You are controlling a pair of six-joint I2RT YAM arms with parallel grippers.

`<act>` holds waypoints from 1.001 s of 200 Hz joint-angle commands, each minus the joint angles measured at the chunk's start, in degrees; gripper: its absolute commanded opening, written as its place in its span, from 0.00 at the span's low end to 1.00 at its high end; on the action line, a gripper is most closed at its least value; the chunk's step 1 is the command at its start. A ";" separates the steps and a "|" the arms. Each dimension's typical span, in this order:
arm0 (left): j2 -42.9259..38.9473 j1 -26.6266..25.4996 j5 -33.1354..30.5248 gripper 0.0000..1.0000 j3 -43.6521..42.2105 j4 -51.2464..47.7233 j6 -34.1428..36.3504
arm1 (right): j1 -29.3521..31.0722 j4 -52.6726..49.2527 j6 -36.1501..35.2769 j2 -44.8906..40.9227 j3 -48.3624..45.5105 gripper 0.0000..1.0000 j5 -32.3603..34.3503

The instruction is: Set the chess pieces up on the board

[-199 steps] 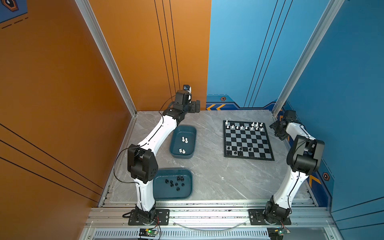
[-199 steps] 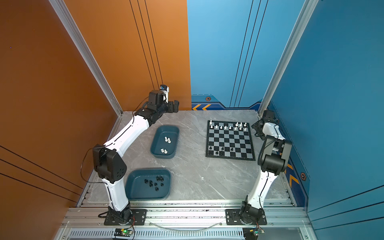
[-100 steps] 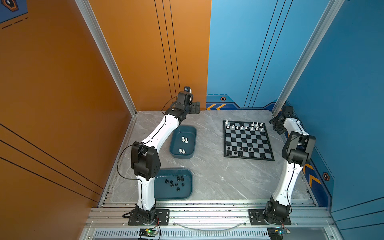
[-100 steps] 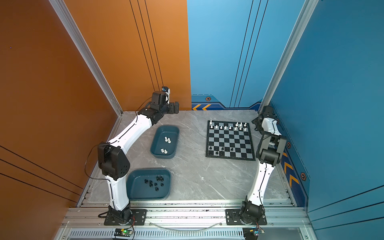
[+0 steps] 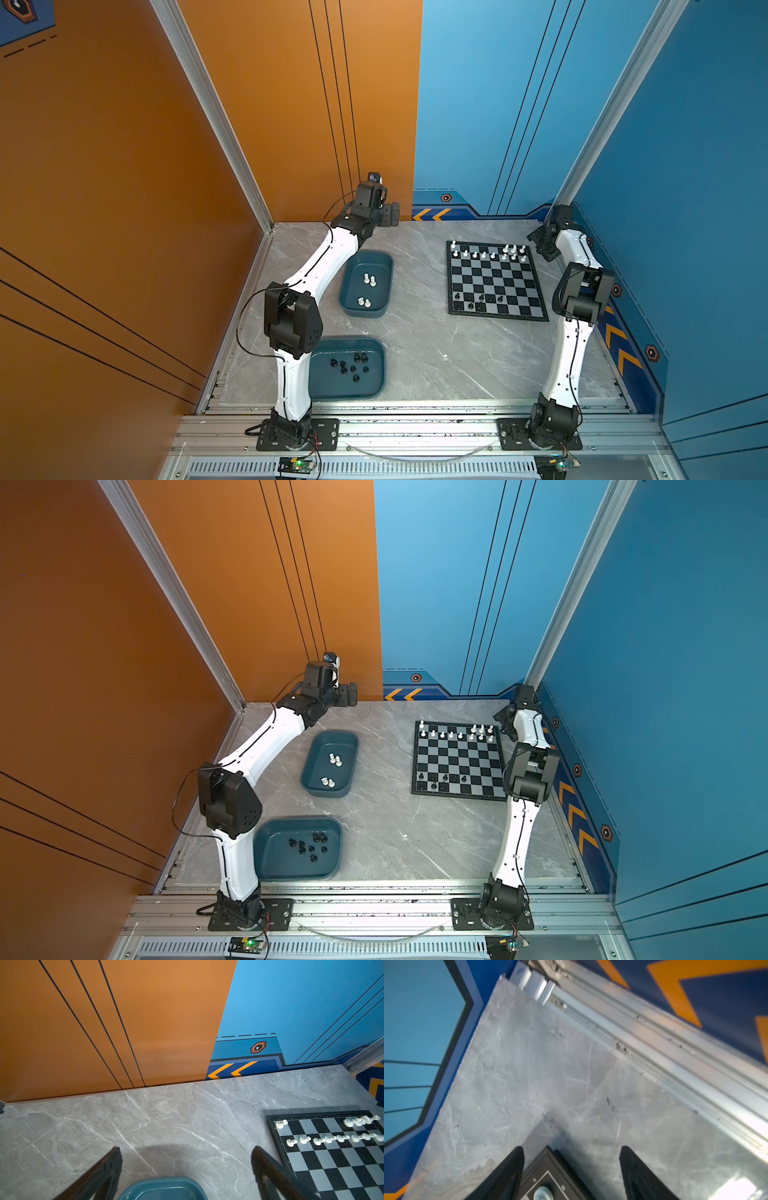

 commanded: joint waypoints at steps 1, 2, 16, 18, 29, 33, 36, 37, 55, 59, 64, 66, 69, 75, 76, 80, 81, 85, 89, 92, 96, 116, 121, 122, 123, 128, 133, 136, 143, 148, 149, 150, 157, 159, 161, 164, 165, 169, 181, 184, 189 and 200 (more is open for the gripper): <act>0.11 -0.35 -1.76 0.98 -0.21 -0.86 -0.19 | 0.08 -2.85 1.27 0.51 1.03 0.75 2.12; 0.10 -0.35 -1.75 0.98 -0.26 -0.86 -0.19 | 0.08 -2.85 1.27 0.51 1.03 0.75 2.12; -0.17 -0.33 -2.02 0.98 -0.67 -0.87 -0.42 | 0.10 -4.29 3.46 1.35 1.93 0.74 2.61; -0.24 -0.35 -2.05 0.98 -0.73 -0.85 -0.44 | 0.15 -4.34 3.60 1.31 1.90 0.74 2.65; -0.52 -0.34 -2.09 0.98 -1.14 -0.72 -0.61 | 0.41 -4.36 3.62 0.91 1.64 0.74 3.62; -0.65 -0.39 -2.08 0.98 -1.31 -0.77 -0.70 | 0.50 -4.35 3.61 0.85 1.53 0.74 4.11; -0.74 -0.36 -2.02 0.98 -1.48 -0.73 -0.70 | 0.56 -4.36 3.66 0.79 1.44 0.74 4.39; -0.72 -0.35 -2.05 0.98 -1.52 -0.71 -0.71 | 0.58 -4.36 3.67 0.74 1.43 0.74 4.44; -1.45 -0.42 -2.11 0.98 -2.62 -0.77 -0.71 | 0.38 -3.95 4.40 0.79 1.33 0.75 4.85; -1.71 -0.39 -2.28 0.98 -2.98 -0.78 -0.71 | 0.29 -3.80 4.75 0.90 1.33 0.75 4.99; -1.95 -0.42 -2.51 0.98 -3.38 -0.78 -0.79 | 0.30 -3.74 5.29 1.00 1.37 0.75 5.07; -2.04 -0.39 -2.57 0.98 -3.50 -0.78 -0.79 | 0.22 -3.68 5.51 1.03 1.40 0.75 5.07; -2.24 -0.43 -2.61 0.98 -3.77 -0.71 -0.75 | 0.18 -3.66 5.95 1.18 1.50 0.75 5.03; -2.57 -0.38 -2.66 0.98 -4.21 -0.69 -0.79 | 0.12 -3.71 6.82 1.47 1.63 0.76 5.02; -2.60 -0.36 -2.68 0.98 -4.28 -0.69 -0.79 | 0.10 -3.73 7.05 1.51 1.66 0.76 5.06; -2.80 -0.35 -2.69 0.98 -4.58 -0.68 -0.80 | -0.06 -3.82 7.87 1.71 1.68 0.76 5.06; -2.80 -0.35 -2.69 0.98 -4.65 -0.64 -0.80 | -0.08 -3.87 8.06 1.72 1.68 0.76 5.08; -3.04 -0.37 -2.65 0.98 -4.90 -0.56 -0.79 | -0.03 -3.99 9.02 1.81 1.60 0.76 5.21; -3.22 -0.34 -2.70 0.98 -5.12 -0.54 -0.86 | -0.13 -4.13 9.78 1.92 1.56 0.76 5.27; -3.31 -0.36 -2.77 0.98 -5.29 -0.52 -0.88 | -0.16 -4.22 10.43 2.11 1.51 0.76 5.32; -3.48 -0.35 -2.76 0.98 -5.47 -0.59 -0.88 | -0.18 -4.60 11.34 2.25 1.50 0.76 5.45; -4.29 -0.44 -3.13 0.98 -6.39 -0.51 -0.89 | -0.34 -4.81 13.80 2.44 0.59 0.76 5.65; -4.58 -0.39 -3.22 0.98 -6.67 -0.54 -0.91 | -0.42 -4.80 14.00 2.46 0.47 0.76 5.62; -4.62 -0.41 -3.23 0.98 -6.70 -0.53 -0.90 | -0.43 -4.80 14.07 2.49 0.46 0.76 5.58; -4.64 -0.38 -3.23 0.98 -6.76 -0.52 -0.89 | -0.39 -4.80 14.10 2.47 0.45 0.76 5.60; -4.85 -0.41 -3.20 0.98 -7.02 -0.43 -0.88 | -0.44 -4.79 14.36 2.59 0.45 0.76 5.40; -5.13 -0.35 -3.16 0.98 -7.24 -0.43 -0.90 | -0.55 -4.87 14.75 2.62 0.30 0.76 5.30; -5.25 -0.35 -3.22 0.98 -7.44 -0.43 -0.84 | -0.59 -5.01 15.09 2.64 0.16 0.76 5.26; -5.53 -0.42 -3.43 0.98 -7.76 -0.43 -0.72 | -0.77 -5.31 15.91 2.46 -0.15 0.76 5.23; -5.74 -0.40 -3.56 0.98 -8.01 -0.43 -0.75 | -0.80 -5.33 16.41 2.36 -0.65 0.76 5.19; -5.77 -0.38 -3.57 0.98 -8.08 -0.38 -0.73 | -0.84 -5.33 16.46 2.36 -0.72 0.76 5.14; -5.87 -0.41 -3.58 0.98 -8.15 -0.36 -0.67 | -0.86 -5.33 16.57 2.18 -0.84 0.76 5.12; -6.14 -0.35 -3.77 0.98 -8.55 -0.26 -0.62 | -1.11 -5.22 17.07 1.98 -1.55 0.76 5.07; -6.15 -0.35 -3.80 0.98 -8.61 -0.19 -0.62 | -1.12 -5.17 17.15 1.93 -1.74 0.75 5.03; -6.21 -0.39 -3.81 0.98 -8.70 -0.17 -0.66 | -1.14 -5.09 17.24 1.78 -1.94 0.75 5.02; -6.31 -0.40 -3.80 0.98 -8.81 -0.02 -0.62 | -1.23 -4.98 17.34 1.82 -2.19 0.75 4.94; -6.32 -0.38 -3.82 0.98 -8.83 -0.01 -0.62 | -1.19 -4.94 17.36 1.82 -2.23 0.75 4.89; -6.45 -0.35 -3.84 0.98 -8.97 0.01 -0.62 | -1.17 -4.97 17.39 1.78 -2.42 0.75 4.73; -6.59 -0.35 -3.69 0.98 -9.10 0.05 -0.53 | -1.16 -5.11 17.39 1.82 -2.69 0.75 4.48; -6.59 -0.39 -3.67 0.98 -9.10 0.04 -0.53 | -1.22 -5.15 17.39 1.81 -2.75 0.75 4.44; -6.61 -0.35 -3.63 0.98 -9.12 0.04 -0.44 | -1.26 -5.27 17.39 1.79 -2.80 0.75 4.33; -6.63 -0.24 -3.51 0.98 -9.20 0.17 -0.40 | -1.32 -5.93 17.62 2.08 -2.63 0.75 4.13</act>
